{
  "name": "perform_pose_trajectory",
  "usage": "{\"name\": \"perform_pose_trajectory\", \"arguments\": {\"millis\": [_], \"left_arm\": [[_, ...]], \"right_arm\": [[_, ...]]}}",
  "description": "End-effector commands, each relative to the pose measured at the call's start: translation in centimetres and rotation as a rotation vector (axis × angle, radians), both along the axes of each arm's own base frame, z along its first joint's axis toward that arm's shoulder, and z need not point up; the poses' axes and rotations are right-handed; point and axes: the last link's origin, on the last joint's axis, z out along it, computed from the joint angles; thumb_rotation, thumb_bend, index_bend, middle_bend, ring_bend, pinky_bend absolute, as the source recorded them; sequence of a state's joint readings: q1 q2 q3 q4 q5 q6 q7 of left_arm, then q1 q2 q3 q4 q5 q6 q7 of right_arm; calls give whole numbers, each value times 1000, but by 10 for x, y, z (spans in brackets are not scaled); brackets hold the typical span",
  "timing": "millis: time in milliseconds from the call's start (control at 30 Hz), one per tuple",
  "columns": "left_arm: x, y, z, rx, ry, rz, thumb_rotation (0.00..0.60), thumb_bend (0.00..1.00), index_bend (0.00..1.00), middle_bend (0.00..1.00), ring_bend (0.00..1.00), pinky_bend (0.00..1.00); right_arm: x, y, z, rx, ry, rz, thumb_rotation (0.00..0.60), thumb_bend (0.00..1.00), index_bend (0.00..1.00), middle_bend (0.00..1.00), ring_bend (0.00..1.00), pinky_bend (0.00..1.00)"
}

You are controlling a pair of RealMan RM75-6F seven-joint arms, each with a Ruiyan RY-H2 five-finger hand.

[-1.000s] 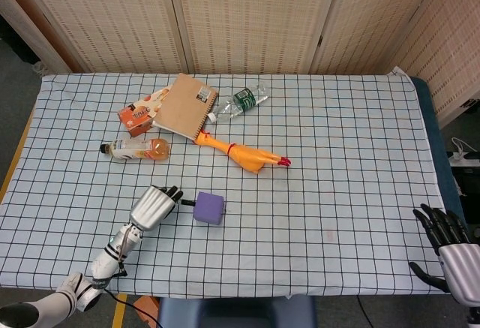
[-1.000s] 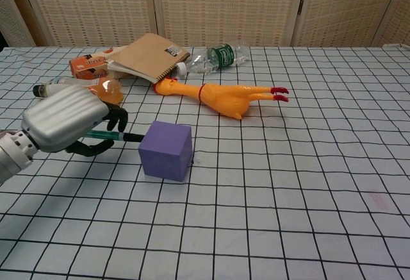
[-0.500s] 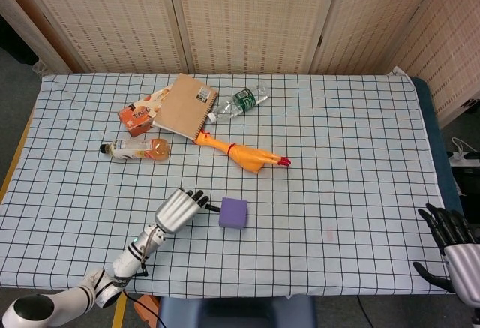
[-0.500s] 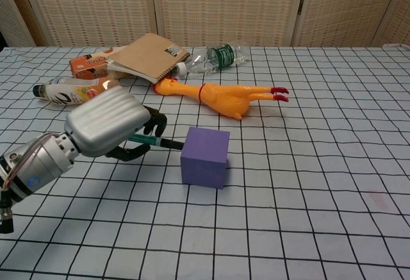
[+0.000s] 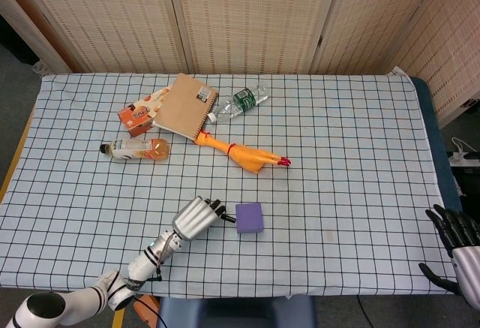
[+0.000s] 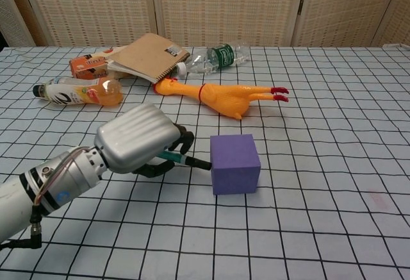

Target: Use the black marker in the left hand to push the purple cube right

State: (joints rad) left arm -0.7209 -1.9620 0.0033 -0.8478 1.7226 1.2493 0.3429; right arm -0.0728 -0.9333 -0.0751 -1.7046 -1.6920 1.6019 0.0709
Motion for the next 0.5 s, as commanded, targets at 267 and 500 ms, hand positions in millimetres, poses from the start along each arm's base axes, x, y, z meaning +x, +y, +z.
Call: {"name": "perform_pose_trajectory", "arguments": {"millis": [267, 500], "left_arm": [[26, 0, -7, 10, -7, -39, 600, 650, 772, 775, 765, 938], [37, 4, -14, 1, -1, -36, 600, 649, 771, 776, 764, 938]], "right_arm": [[1, -1, -1, 7, -1, 5, 600, 108, 0, 0, 0, 0], [0, 1, 3, -7, -5, 5, 600, 108, 0, 0, 0, 0]]}}
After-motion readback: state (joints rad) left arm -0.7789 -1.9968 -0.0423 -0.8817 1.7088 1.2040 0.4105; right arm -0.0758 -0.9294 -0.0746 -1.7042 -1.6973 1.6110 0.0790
